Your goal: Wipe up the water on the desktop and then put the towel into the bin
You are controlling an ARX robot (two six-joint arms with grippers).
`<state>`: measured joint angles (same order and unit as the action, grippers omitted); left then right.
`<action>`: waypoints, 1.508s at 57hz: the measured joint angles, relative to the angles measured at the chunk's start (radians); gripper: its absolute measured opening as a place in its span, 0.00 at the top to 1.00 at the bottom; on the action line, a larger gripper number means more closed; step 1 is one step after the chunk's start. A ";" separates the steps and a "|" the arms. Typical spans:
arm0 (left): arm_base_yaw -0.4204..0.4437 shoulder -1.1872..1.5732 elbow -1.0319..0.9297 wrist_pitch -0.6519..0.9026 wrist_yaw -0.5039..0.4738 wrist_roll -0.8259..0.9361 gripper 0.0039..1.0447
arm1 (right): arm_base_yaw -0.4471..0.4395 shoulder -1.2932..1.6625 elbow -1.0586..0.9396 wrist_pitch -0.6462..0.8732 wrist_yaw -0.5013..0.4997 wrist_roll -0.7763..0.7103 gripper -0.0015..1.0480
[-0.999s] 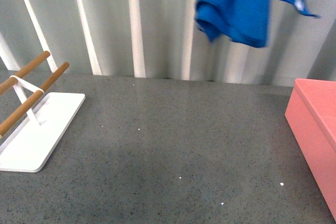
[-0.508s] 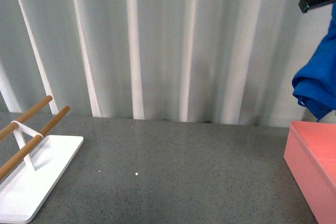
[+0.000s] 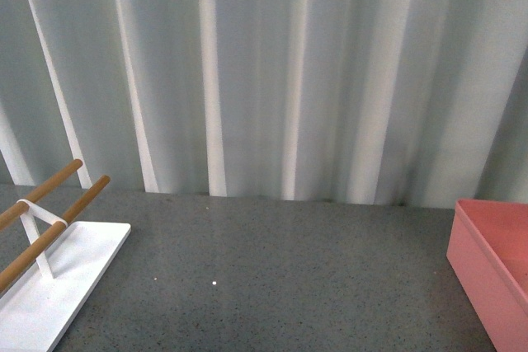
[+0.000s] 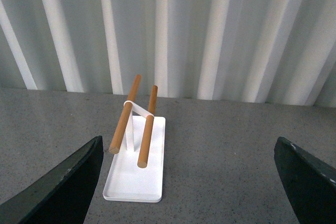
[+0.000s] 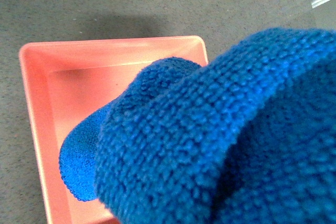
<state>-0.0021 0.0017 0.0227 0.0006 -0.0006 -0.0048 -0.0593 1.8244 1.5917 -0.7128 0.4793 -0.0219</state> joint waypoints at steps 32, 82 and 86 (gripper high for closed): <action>0.000 0.000 0.000 0.000 0.000 0.000 0.06 | -0.073 0.037 -0.141 0.082 -0.059 -0.014 0.56; 0.000 0.000 0.000 0.000 0.001 0.000 0.06 | -0.090 -0.007 -0.269 0.349 -0.254 0.002 0.14; 0.000 0.000 0.000 0.000 -0.003 0.000 0.06 | -0.097 -0.080 -0.498 0.736 -0.508 0.008 0.26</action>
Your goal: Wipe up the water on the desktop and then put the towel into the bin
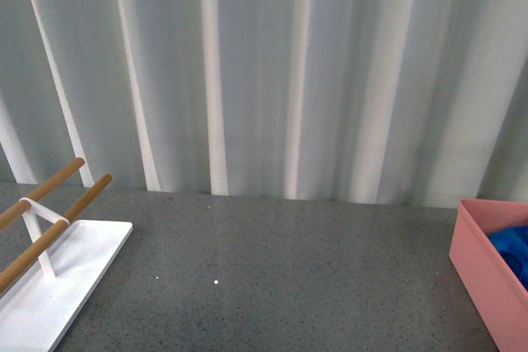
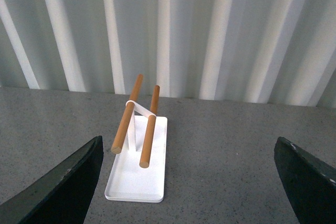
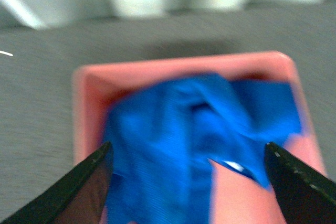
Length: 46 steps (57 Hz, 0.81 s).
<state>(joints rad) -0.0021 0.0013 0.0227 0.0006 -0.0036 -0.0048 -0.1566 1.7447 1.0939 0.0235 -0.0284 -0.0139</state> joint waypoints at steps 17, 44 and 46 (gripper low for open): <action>0.000 0.000 0.000 0.000 0.003 0.000 0.06 | 0.060 -0.290 -0.587 0.949 -0.075 0.001 0.82; 0.000 0.000 0.000 0.000 0.003 0.000 0.06 | 0.153 -0.598 -0.911 0.928 0.019 0.001 0.97; 0.000 0.000 0.000 0.000 0.003 0.000 0.06 | 0.154 -0.615 -0.922 0.921 0.020 0.001 0.97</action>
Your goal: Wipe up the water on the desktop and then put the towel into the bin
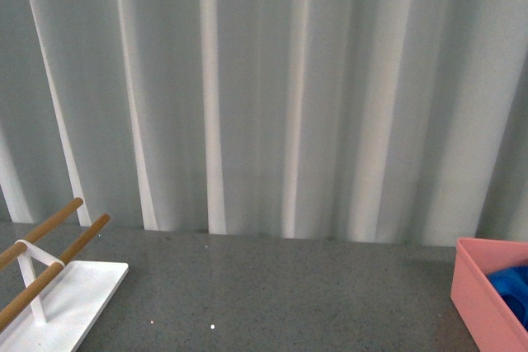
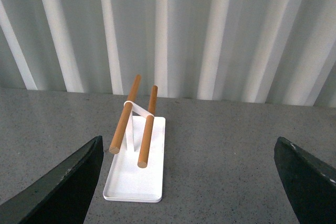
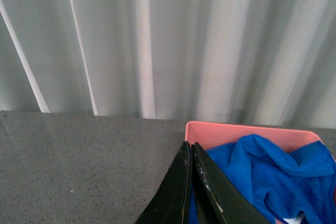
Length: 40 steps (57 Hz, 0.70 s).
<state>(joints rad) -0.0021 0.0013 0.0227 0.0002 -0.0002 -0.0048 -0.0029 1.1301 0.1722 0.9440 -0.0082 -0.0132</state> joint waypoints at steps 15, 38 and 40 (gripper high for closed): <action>0.000 0.000 0.000 0.000 0.000 0.000 0.06 | 0.000 -0.125 -0.111 -0.019 0.004 0.000 0.97; 0.000 0.000 0.000 0.000 0.000 0.000 0.06 | 0.000 -0.457 -0.145 -0.290 0.004 0.000 0.97; 0.000 0.000 0.000 0.000 0.000 0.000 0.06 | 0.000 -0.485 -0.145 -0.316 0.004 0.000 0.97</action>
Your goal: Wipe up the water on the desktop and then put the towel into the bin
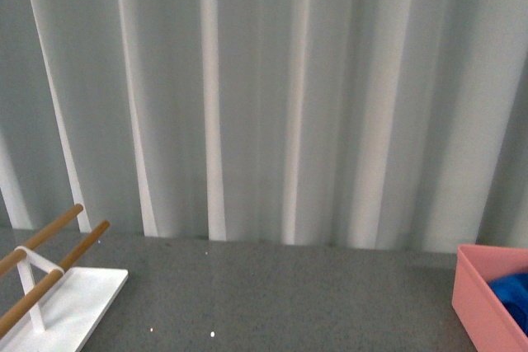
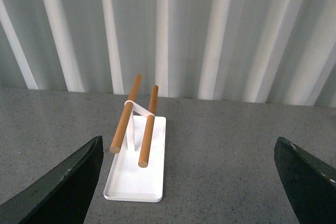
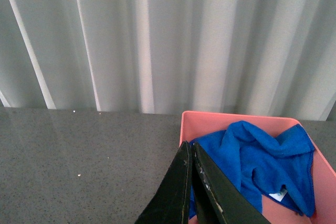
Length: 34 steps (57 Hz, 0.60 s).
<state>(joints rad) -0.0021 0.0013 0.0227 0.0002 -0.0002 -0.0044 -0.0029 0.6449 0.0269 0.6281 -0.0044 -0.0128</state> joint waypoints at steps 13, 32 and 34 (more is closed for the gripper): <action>0.000 0.000 0.000 0.000 0.000 0.000 0.06 | 0.000 -0.150 -0.003 -0.138 0.000 0.001 0.97; 0.000 0.000 0.000 0.000 0.000 0.000 0.06 | 0.000 -0.317 -0.003 -0.297 0.001 0.002 0.97; 0.000 0.000 0.000 0.000 0.000 0.000 0.06 | 0.000 -0.332 -0.003 -0.312 0.001 0.002 0.97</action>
<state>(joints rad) -0.0021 0.0013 0.0227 0.0002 -0.0002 -0.0048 -0.0029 0.3130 0.0235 0.3157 -0.0036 -0.0105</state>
